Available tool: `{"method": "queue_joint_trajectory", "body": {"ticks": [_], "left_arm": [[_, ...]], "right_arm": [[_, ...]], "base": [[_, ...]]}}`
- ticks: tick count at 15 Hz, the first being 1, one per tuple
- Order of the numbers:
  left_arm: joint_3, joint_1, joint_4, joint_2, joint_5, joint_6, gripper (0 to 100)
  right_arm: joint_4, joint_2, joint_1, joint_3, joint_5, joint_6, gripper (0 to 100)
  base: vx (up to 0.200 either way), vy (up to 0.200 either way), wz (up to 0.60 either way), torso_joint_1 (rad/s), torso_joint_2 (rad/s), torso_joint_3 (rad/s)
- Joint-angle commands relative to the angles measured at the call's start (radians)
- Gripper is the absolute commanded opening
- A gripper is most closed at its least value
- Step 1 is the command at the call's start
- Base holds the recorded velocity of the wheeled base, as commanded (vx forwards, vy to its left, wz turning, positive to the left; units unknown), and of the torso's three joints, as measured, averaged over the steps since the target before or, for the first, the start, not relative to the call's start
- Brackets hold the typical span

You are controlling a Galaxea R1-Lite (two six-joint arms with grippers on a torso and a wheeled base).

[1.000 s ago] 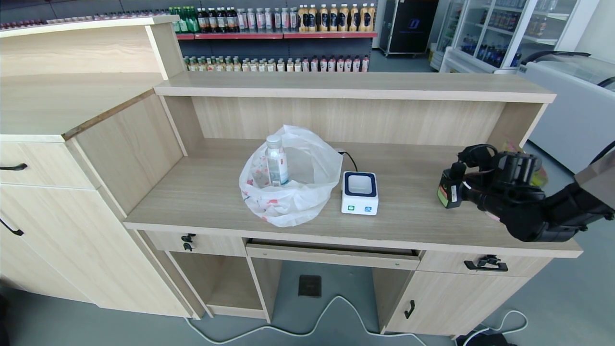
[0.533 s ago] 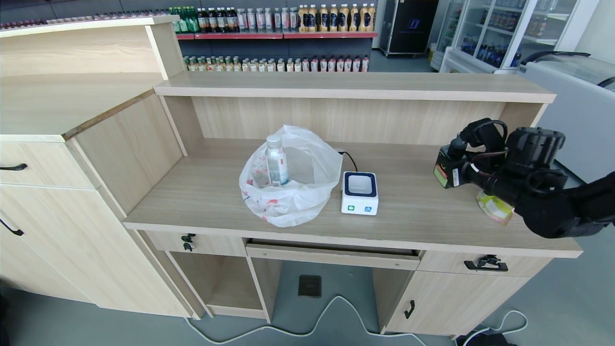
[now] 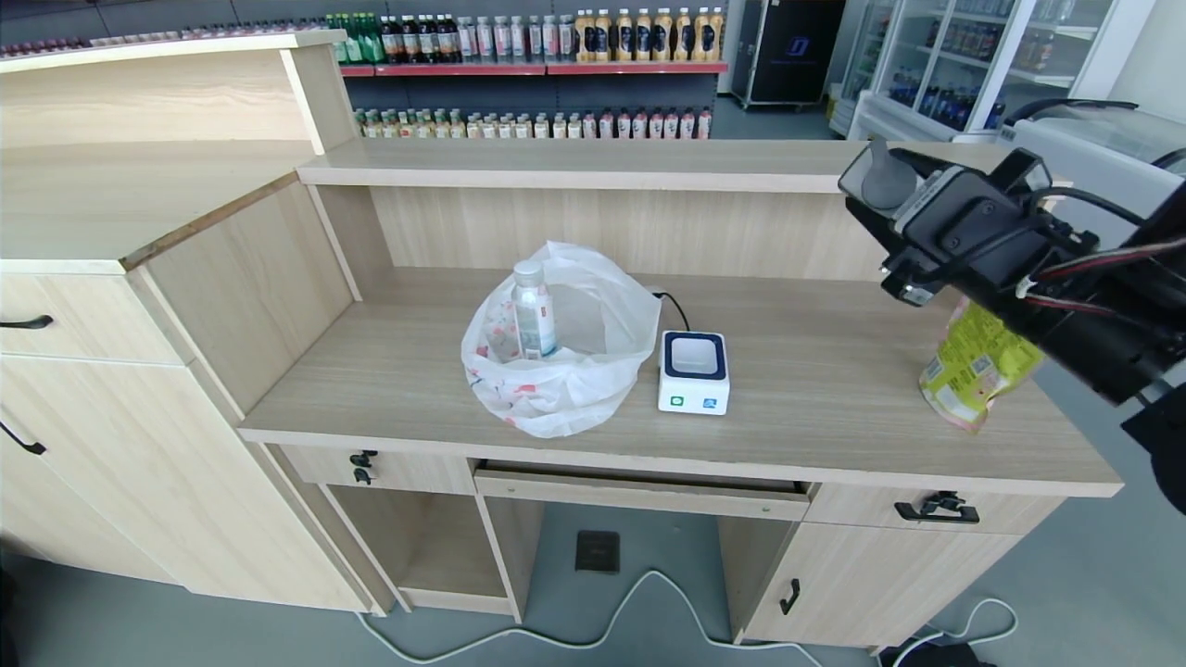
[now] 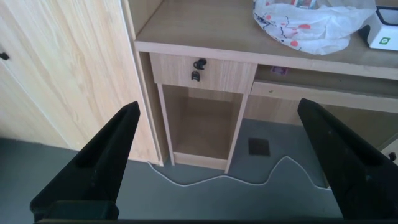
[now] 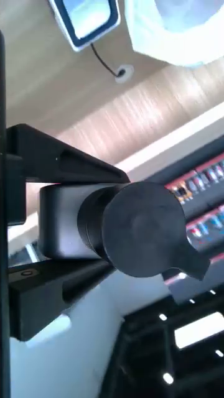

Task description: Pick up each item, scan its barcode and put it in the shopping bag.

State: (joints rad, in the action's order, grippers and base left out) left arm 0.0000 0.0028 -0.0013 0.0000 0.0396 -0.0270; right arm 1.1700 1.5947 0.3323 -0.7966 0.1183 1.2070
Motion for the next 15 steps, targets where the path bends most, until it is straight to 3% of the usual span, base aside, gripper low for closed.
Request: {"method": "queue_joint_trajectory", "body": {"ticks": [1, 3, 4, 5, 7, 12, 15], "left_arm": [[0.000, 0.000, 0.000, 0.000, 0.000, -0.001, 100], [0.000, 0.000, 0.000, 0.000, 0.000, -0.001, 100], [0.000, 0.000, 0.000, 0.000, 0.000, -0.001, 100], [0.000, 0.000, 0.000, 0.000, 0.000, -0.001, 100], [0.000, 0.000, 0.000, 0.000, 0.000, -0.001, 100], [0.000, 0.000, 0.000, 0.000, 0.000, -0.001, 100], [0.000, 0.000, 0.000, 0.000, 0.000, -0.001, 100]], "right_arm": [[0.203, -0.133, 0.013, 0.185, 0.161, 0.207, 0], [0.379, -0.165, -0.015, 0.307, 0.331, 0.388, 0], [0.398, -0.167, -0.015, 0.323, 0.346, 0.404, 0], [0.401, -0.191, -0.001, 0.367, 0.468, 0.548, 0], [0.401, -0.202, 0.037, 0.376, 0.598, 0.720, 0], [0.352, -0.220, 0.134, 0.399, 0.768, 0.913, 0], [0.257, -0.275, 0.131, 0.415, 0.867, 0.974, 0]], "base": [[0.000, 0.000, 0.00, 0.000, 0.00, 0.000], [0.000, 0.000, 0.00, 0.000, 0.00, 0.000], [0.000, 0.000, 0.00, 0.000, 0.00, 0.000], [0.000, 0.000, 0.00, 0.000, 0.00, 0.000], [0.000, 0.000, 0.00, 0.000, 0.00, 0.000], [0.000, 0.000, 0.00, 0.000, 0.00, 0.000], [0.000, 0.000, 0.00, 0.000, 0.00, 0.000]]}}
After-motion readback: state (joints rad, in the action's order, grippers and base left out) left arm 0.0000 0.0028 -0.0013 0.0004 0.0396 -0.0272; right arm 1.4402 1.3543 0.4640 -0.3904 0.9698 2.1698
